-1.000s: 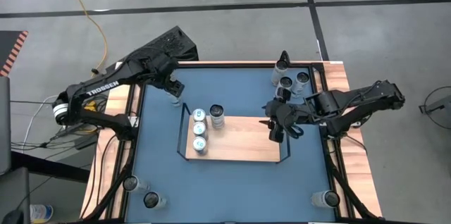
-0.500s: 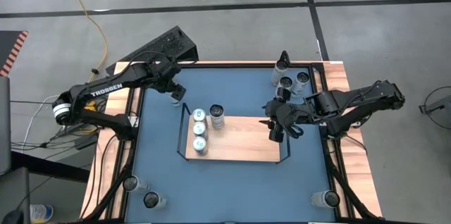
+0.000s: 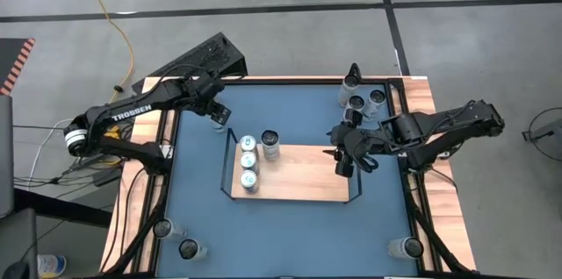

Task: Place canned beverage on shelf
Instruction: Put the left white blue soda can on the shelf aligned with the other blue soda can

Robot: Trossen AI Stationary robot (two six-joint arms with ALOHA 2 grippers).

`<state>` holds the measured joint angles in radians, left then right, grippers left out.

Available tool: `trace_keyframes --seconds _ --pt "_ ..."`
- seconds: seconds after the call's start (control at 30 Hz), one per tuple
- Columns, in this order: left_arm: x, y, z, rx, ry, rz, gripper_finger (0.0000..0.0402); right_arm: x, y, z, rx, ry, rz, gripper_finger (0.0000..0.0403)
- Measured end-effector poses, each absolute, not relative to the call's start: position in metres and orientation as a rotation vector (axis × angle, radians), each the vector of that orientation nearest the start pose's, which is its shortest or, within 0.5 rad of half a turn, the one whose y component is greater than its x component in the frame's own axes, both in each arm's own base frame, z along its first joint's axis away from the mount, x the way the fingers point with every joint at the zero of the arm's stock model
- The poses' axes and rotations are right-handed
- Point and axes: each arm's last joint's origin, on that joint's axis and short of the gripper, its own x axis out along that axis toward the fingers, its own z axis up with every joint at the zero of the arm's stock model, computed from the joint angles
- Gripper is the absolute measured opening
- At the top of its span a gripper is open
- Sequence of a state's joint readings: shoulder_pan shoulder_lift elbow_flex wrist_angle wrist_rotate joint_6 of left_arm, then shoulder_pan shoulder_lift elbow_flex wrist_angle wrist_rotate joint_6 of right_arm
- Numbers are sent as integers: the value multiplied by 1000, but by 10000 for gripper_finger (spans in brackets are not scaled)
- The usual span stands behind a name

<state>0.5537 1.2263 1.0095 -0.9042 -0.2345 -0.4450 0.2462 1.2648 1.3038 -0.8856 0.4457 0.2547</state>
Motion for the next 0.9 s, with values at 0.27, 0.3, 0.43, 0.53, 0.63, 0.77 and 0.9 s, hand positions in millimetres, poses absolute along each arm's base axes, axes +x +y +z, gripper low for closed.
trace_keyframes --seconds 0.27,0.3,0.43,0.53,0.63,0.77,0.9 --pt "186 123 270 -528 995 920 234 241 48 355 -45 761 -286 219" --pt "187 123 274 -521 987 898 234 241 48 355 -46 762 -286 219" --pt "190 121 294 -507 999 778 234 241 48 355 -46 762 -286 219" --pt "193 122 314 -472 946 728 234 241 48 355 -46 761 -286 219" --pt "191 121 332 -445 936 724 234 241 48 355 -46 761 -286 219" --pt "188 119 362 -387 894 693 234 241 48 355 -46 762 -286 219" --pt "182 115 391 -334 842 685 234 241 48 355 -46 762 -286 219"
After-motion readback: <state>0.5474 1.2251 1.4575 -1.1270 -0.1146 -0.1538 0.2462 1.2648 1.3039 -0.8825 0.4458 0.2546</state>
